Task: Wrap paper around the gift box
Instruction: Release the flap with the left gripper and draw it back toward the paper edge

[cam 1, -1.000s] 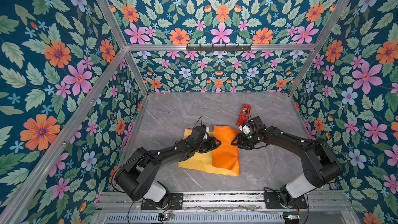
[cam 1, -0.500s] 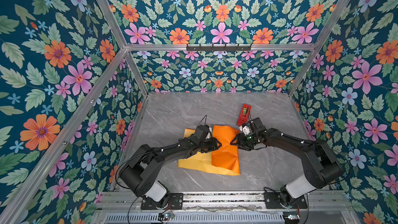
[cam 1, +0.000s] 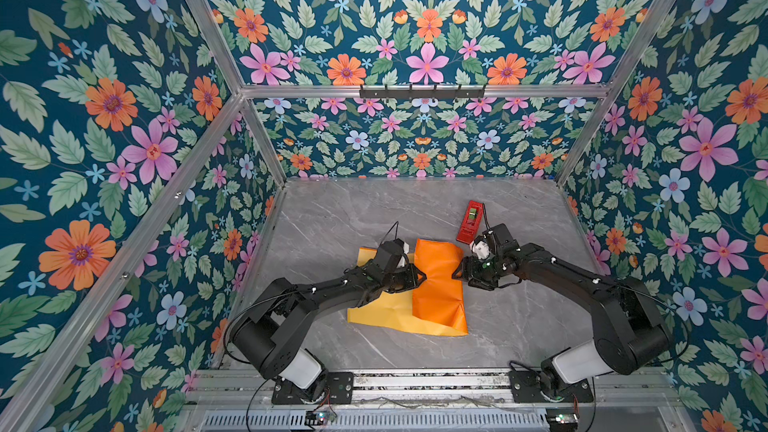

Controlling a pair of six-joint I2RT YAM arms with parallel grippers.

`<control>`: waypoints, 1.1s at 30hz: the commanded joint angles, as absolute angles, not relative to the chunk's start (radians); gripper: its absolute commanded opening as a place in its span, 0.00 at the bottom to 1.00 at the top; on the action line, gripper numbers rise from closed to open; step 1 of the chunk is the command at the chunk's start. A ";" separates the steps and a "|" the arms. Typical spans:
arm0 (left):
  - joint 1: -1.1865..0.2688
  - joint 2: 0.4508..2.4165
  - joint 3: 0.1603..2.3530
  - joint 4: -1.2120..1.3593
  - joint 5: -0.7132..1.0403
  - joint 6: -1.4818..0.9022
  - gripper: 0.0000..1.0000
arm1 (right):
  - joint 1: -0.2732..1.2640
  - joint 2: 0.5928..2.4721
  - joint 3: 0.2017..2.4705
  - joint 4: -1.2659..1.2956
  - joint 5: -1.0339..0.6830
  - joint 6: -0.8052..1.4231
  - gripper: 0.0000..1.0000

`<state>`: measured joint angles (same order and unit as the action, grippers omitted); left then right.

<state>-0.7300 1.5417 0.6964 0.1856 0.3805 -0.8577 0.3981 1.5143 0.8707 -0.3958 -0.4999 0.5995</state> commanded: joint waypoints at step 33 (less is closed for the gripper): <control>-0.364 1.155 0.574 -0.156 0.235 -0.709 0.75 | 0.388 1.600 0.782 -0.431 -0.408 0.584 0.64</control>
<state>-0.4351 1.1995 0.6071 -0.0631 0.2626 -0.7620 0.3824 1.5791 0.8017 -0.2558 -0.5900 0.5961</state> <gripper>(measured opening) 0.731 0.641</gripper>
